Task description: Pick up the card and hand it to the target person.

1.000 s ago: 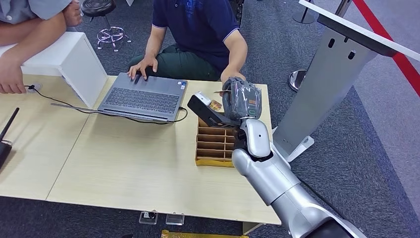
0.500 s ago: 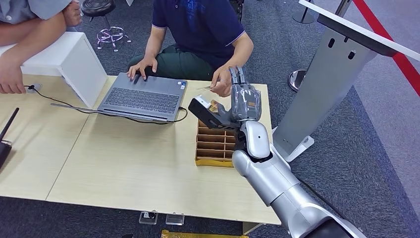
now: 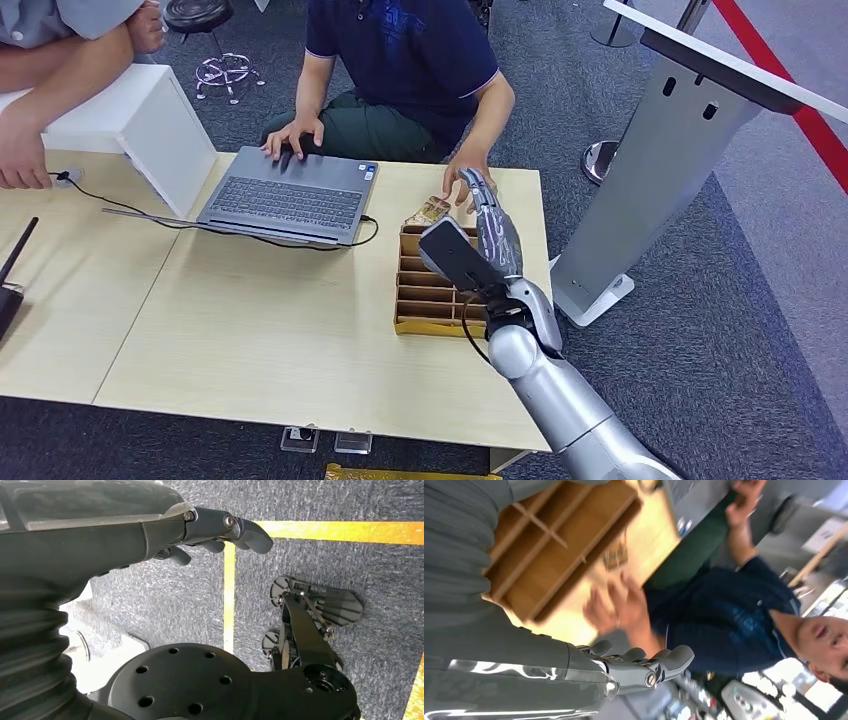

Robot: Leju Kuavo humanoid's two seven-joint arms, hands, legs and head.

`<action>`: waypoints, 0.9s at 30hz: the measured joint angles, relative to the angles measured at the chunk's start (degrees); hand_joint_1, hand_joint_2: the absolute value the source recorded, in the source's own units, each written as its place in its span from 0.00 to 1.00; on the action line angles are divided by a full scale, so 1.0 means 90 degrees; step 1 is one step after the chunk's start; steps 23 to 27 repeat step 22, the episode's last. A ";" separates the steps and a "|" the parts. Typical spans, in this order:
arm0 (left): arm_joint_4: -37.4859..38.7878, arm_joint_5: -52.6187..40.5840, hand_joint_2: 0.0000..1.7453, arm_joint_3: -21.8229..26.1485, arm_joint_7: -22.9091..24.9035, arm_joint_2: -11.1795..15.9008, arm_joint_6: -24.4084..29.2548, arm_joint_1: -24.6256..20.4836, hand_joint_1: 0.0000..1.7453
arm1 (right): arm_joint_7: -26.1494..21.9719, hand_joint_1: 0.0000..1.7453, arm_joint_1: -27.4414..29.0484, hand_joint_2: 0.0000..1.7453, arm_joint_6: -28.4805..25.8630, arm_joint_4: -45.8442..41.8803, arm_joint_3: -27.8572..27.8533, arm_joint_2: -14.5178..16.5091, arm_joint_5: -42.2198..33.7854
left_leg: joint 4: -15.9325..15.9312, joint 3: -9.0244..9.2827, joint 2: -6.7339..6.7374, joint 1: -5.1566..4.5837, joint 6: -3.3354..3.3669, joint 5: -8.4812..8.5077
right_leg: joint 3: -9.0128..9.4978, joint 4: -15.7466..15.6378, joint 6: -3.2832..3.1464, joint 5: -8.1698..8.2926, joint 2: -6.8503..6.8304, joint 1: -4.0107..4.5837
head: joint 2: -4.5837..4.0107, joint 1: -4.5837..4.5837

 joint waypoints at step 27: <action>0.0002 0.0292 1.00 0.0055 -0.0073 0.0055 0.0097 0.0077 0.00 | -0.1965 0.00 0.3437 1.00 0.1909 -0.3122 -0.1677 -0.1612 -0.3174 | -0.0001 -0.0001 0.0002 0.0000 0.0000 -0.0005 | 0.0002 -0.0006 0.0001 -0.0001 0.0002 0.0000 | 0.0000 0.0002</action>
